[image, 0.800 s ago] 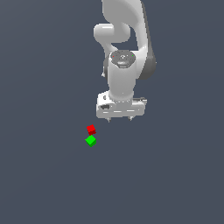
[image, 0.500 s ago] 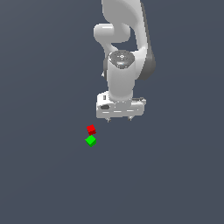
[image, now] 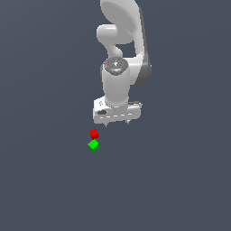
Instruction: Stack the red cube on top of the green cube.
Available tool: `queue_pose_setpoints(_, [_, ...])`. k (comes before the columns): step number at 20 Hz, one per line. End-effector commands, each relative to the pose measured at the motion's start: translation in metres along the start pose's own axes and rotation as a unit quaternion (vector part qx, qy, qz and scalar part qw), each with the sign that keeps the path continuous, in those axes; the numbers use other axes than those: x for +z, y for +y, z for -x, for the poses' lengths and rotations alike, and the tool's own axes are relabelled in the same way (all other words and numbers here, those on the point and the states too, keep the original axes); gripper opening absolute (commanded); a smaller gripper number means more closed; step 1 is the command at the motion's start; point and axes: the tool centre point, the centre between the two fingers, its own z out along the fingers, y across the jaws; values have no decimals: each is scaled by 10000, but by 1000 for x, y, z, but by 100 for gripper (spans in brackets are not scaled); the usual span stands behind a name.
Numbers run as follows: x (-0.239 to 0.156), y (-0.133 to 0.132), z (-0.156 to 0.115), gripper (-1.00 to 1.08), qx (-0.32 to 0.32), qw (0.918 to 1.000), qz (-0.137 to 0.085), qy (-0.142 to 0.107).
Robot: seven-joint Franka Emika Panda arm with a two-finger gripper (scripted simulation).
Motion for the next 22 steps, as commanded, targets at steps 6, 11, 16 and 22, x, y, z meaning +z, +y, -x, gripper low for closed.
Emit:
queue_pose_setpoints(6, [27,40,19,100,-523,9986,30,-19])
queue_pose_setpoints(11, [48,72,29,100,-913,9958,53,-31])
queue_pose_setpoints(16, [64,98,34,100,-1220,9925,72,-40])
queue_pose_setpoints(22, [76,118,37,100,-1458,9893,87,-46])
